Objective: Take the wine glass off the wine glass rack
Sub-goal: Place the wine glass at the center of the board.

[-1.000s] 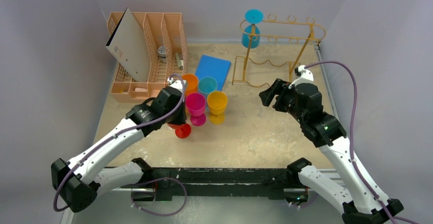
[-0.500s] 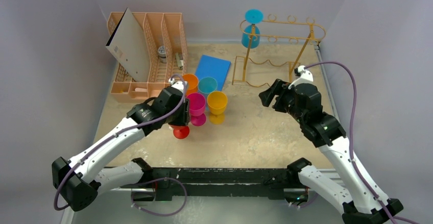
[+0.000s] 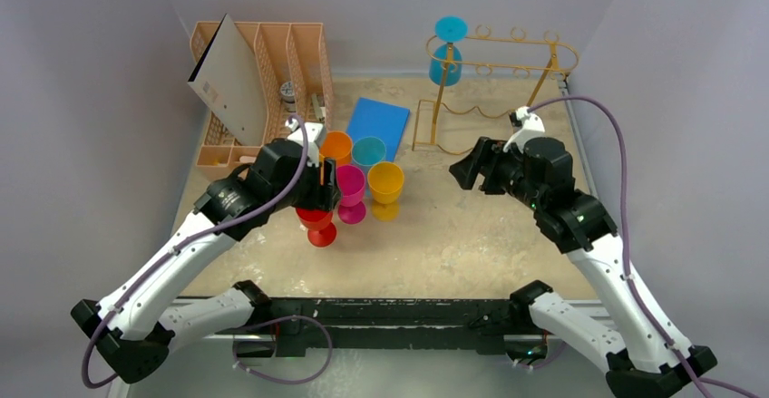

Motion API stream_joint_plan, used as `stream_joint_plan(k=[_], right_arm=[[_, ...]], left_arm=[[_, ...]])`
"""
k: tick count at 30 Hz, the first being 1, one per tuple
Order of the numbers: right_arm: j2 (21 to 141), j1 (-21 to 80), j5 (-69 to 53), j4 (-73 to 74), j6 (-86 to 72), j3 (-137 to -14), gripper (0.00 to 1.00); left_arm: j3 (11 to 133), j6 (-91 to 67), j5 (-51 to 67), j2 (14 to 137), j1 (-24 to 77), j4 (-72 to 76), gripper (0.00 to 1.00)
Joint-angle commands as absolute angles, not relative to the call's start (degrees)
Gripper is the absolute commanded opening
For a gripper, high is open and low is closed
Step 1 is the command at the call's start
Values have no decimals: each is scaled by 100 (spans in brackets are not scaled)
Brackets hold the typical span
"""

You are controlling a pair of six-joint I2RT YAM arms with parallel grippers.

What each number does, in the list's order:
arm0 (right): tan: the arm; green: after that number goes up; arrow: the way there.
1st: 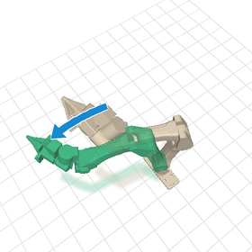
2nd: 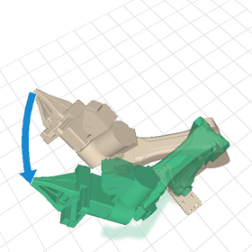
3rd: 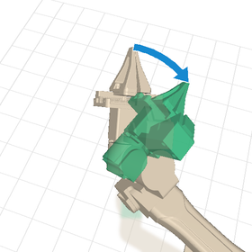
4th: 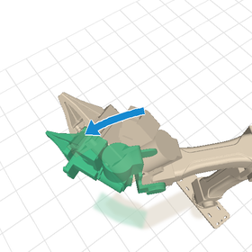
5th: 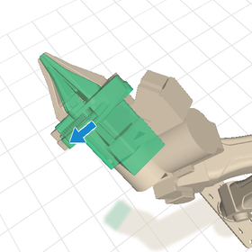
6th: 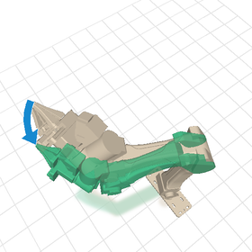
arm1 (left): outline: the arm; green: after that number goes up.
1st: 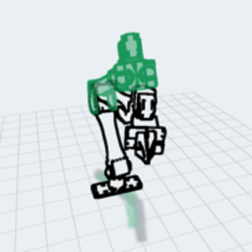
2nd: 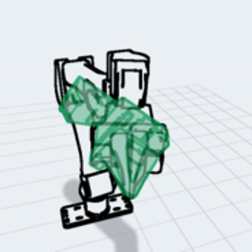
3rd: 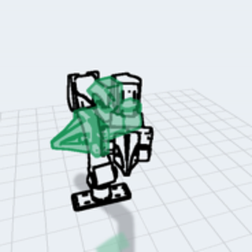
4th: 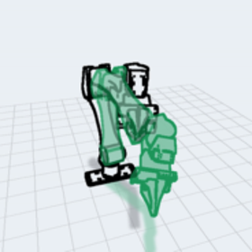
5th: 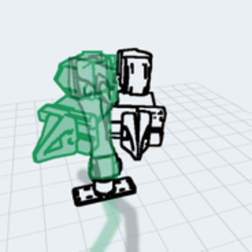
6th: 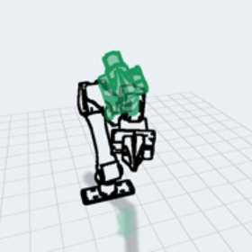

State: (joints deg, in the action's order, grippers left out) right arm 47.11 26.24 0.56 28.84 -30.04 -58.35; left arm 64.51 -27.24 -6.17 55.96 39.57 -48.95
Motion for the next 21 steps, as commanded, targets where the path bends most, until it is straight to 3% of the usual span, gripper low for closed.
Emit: stream_joint_plan(k=[1, 7, 12, 21], right_arm=[[5155, 2628, -557, 3238, -2528, -6786, 78], [6110, 2620, -447, 3971, -2087, -8322, 79], [7037, 2584, -302, 4282, -2032, -9490, 79], [8390, 1891, -487, 4087, -2241, -11244, 80]], left_arm=[[6788, -2578, -468, 5728, 3991, -4789, 60], [7053, -2473, -400, 5903, 3983, -4777, 65], [6992, -2400, -328, 5623, 3877, -4492, 76], [7058, -2282, 713, 5580, 2864, -4476, 79]])
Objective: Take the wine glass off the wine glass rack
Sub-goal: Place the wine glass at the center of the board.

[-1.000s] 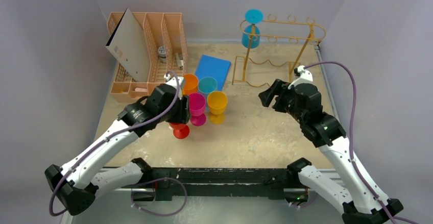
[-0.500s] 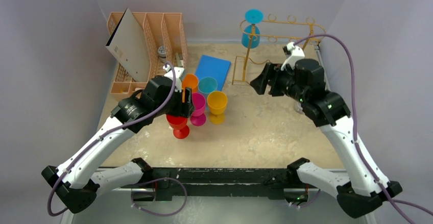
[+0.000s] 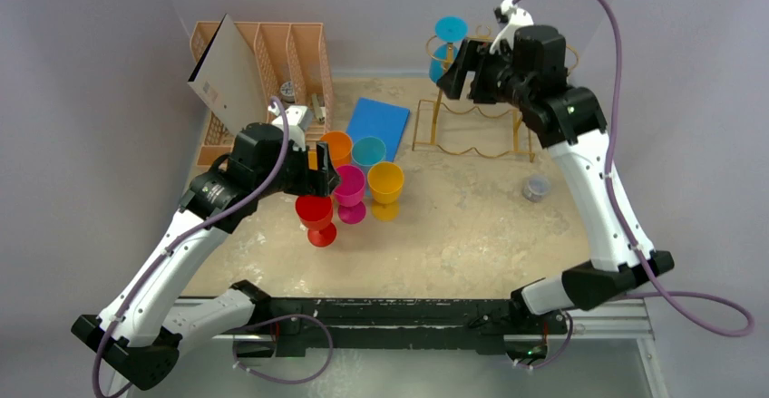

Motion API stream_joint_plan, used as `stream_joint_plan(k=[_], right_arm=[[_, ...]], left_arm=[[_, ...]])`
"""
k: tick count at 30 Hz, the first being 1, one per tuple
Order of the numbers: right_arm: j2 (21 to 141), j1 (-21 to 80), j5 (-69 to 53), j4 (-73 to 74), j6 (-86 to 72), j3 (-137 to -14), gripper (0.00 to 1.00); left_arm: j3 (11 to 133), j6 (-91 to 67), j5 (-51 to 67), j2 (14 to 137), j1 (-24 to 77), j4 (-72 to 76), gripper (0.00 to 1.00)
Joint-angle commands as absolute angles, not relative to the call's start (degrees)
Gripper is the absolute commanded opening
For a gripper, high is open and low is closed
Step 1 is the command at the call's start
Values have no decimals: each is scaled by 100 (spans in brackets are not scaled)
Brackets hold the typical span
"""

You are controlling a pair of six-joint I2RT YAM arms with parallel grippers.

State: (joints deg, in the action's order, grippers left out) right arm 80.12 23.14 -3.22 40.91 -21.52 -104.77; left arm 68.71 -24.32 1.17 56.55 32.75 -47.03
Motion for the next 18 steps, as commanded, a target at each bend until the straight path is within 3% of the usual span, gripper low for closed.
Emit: stream_joint_plan(k=[1, 18], right_arm=[[8528, 1755, -599, 4069, -2334, -11404, 80], [10602, 1109, -786, 3715, -2794, -13304, 75]], left_arm=[[7062, -2273, 775, 5566, 2757, -4471, 80], [7053, -2303, 623, 5274, 2619, -4867, 81]])
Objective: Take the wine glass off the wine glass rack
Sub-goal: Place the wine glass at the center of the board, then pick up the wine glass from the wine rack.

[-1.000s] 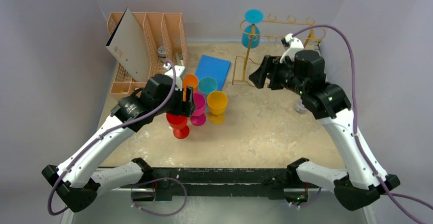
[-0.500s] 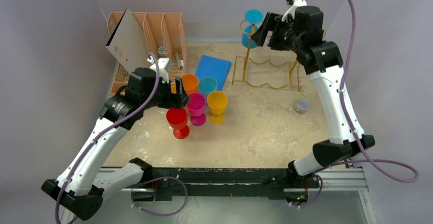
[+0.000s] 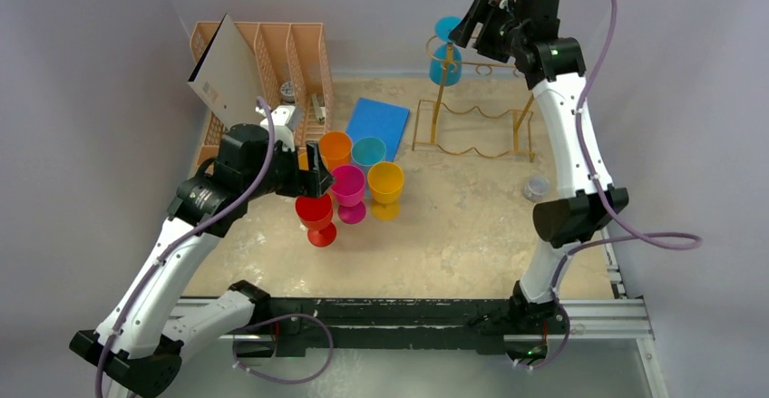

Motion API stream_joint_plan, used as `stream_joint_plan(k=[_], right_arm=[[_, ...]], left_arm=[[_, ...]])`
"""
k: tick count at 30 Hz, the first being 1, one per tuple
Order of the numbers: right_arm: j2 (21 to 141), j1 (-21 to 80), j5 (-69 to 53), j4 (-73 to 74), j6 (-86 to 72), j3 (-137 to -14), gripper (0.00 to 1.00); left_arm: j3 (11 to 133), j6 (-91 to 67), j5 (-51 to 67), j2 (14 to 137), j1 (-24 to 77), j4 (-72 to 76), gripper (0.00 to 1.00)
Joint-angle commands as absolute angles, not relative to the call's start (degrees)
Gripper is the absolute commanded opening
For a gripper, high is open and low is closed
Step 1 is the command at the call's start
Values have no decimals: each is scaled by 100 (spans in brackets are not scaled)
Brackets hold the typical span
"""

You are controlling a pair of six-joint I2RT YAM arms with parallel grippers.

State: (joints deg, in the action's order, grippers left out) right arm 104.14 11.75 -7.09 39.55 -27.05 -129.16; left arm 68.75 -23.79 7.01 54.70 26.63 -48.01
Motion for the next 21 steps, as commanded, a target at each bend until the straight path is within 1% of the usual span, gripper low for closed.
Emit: stream_joint_plan(k=[1, 4, 5, 6, 8, 16, 18, 20, 21], right_arm=[[10664, 1110, -778, 3659, -2794, -13302, 75], [10808, 1090, -787, 3423, -2794, -13258, 75], [10855, 1082, -813, 3348, -3143, -13273, 65], [10928, 1069, -817, 3345, -3245, -13341, 60], [11118, 1051, -849, 3357, -3284, -13510, 56], [11333, 1011, -921, 3092, -3414, -13468, 48], [11329, 983, -890, 3037, -3417, -13413, 48], [11306, 947, -929, 2940, -3571, -13286, 41], [11284, 929, -981, 2865, -3634, -13215, 39]], left_arm=[[7043, -2303, 608, 5244, 2615, -4891, 81], [7040, -2324, 589, 5166, 2619, -4942, 81], [7040, -2335, 595, 5148, 2619, -4954, 81], [7040, -2345, 604, 5138, 2619, -4962, 81], [7031, -2364, 623, 5133, 2619, -4962, 81], [7050, -2395, 616, 5119, 2619, -4970, 81], [7045, -2399, 608, 5108, 2619, -4981, 81], [7041, -2399, 606, 5113, 2619, -4988, 81], [7034, -2404, 606, 5111, 2619, -4996, 81]])
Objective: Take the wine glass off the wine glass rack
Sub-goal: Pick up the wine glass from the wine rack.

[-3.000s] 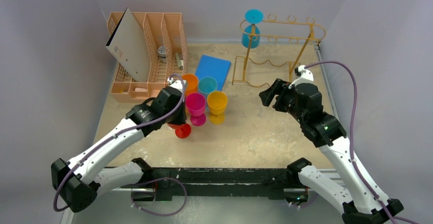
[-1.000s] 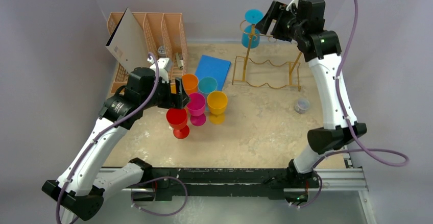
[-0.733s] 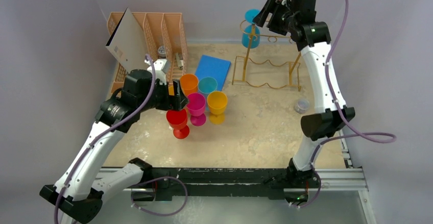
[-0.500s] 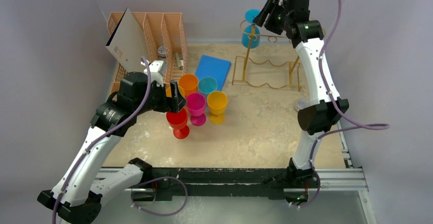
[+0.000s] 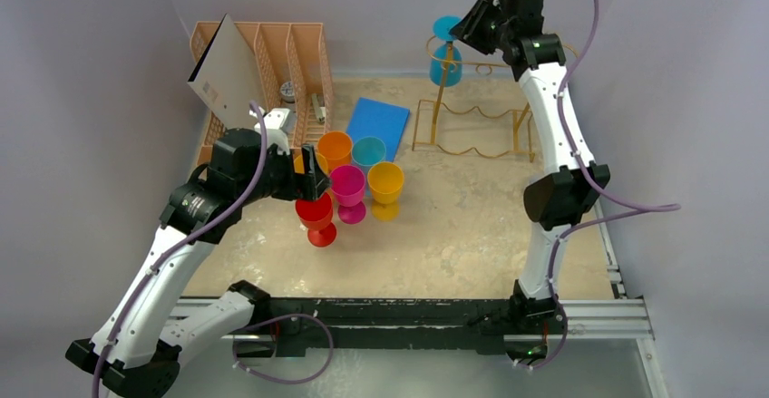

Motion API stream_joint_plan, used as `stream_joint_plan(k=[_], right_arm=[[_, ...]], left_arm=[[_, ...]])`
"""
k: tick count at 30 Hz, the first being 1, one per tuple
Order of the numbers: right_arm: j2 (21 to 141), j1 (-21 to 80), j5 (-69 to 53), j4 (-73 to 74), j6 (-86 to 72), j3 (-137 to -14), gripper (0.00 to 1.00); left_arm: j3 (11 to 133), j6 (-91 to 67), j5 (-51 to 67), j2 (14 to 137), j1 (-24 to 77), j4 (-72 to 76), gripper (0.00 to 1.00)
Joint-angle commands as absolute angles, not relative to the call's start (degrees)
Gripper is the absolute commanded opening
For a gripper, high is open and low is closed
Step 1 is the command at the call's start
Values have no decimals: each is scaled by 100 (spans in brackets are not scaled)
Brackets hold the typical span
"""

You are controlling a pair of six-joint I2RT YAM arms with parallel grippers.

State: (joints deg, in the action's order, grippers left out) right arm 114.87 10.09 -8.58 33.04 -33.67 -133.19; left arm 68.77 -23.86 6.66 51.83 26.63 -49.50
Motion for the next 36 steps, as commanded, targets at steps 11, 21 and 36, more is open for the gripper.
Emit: stream_joint_plan(k=[11, 21, 36], right_arm=[[11132, 779, -1260, 2468, -3997, -12784, 16], [10983, 713, -1386, 2157, -4349, -12408, 3], [10698, 646, -1379, 1528, -4852, -11823, 0]], left_arm=[[6936, -2450, 631, 5057, 2614, -5009, 81], [6931, -2443, 642, 5075, 2619, -5018, 81], [7018, -2449, 663, 5122, 2619, -5029, 81]])
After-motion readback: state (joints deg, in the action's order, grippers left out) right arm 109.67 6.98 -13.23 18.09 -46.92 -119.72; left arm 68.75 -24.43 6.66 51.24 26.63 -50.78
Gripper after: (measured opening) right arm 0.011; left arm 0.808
